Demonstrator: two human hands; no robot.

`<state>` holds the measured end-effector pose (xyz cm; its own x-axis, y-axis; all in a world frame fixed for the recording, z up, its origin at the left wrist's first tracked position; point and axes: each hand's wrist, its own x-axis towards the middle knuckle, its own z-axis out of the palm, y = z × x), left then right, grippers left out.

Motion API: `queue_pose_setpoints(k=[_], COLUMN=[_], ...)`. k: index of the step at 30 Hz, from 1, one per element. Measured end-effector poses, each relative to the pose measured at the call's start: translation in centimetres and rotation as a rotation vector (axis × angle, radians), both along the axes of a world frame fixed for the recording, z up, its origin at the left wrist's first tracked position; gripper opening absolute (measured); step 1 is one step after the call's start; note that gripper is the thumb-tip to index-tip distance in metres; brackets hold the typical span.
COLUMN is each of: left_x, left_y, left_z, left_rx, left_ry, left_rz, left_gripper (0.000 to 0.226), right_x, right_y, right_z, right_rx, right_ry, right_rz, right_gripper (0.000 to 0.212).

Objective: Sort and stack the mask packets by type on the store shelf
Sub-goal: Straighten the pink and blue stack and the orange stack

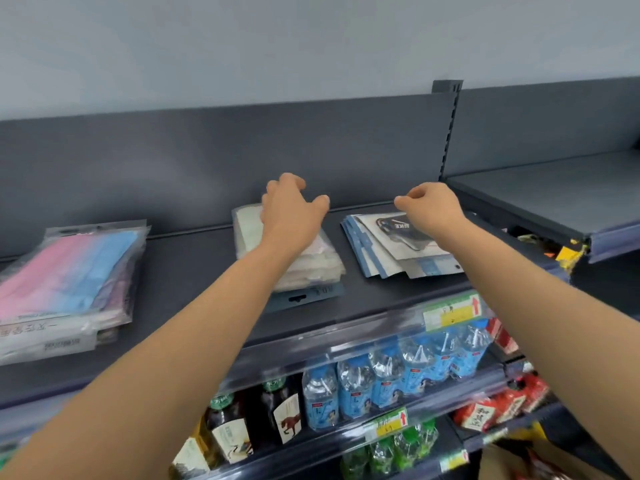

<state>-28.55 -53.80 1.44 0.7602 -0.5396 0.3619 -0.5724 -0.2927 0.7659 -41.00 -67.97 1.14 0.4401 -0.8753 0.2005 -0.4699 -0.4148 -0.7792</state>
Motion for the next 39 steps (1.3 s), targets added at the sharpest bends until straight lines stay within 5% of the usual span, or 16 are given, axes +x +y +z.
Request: queue_pose_setpoints(k=[5,9,18,25,32,39], left_x=[-5.4,-7.0,-6.4,-5.6,-4.7,-4.0], left_y=[-4.4,-7.1,-10.9,-11.8,-12.4,-12.5], left_z=[-0.2,-1.5,-2.9,-4.0,-3.2,-4.6], left_rx=[0.203,0.328,0.091,-0.133,-0.381,-0.364], left_ry=[0.244,0.479,0.775,0.766,0.513,0.484], left_rz=[-0.221,-0.183,0.020,-0.016,-0.111,-0.178], left_gripper=[0.024,0.046,0.047,0.039,0.035,0.057], right_x=[-2.5,-4.1,-3.9,-4.1,-3.7,-4.1], right_y=[-4.9,-6.8,-9.6,-11.7,-14.8,-16.0], right_z=[-1.0,-1.5,-1.2,-1.8,-0.6,-2.7], right_rx=[0.100,0.207,0.234,0.458,0.529,0.486], right_ry=[0.253,0.378,0.374,0.075,-0.155,-0.280], right_rz=[0.008,0.087,0.203,0.248,0.327,0.437], right_gripper=[0.037,0.067,0.057,0.053,0.135,0.073])
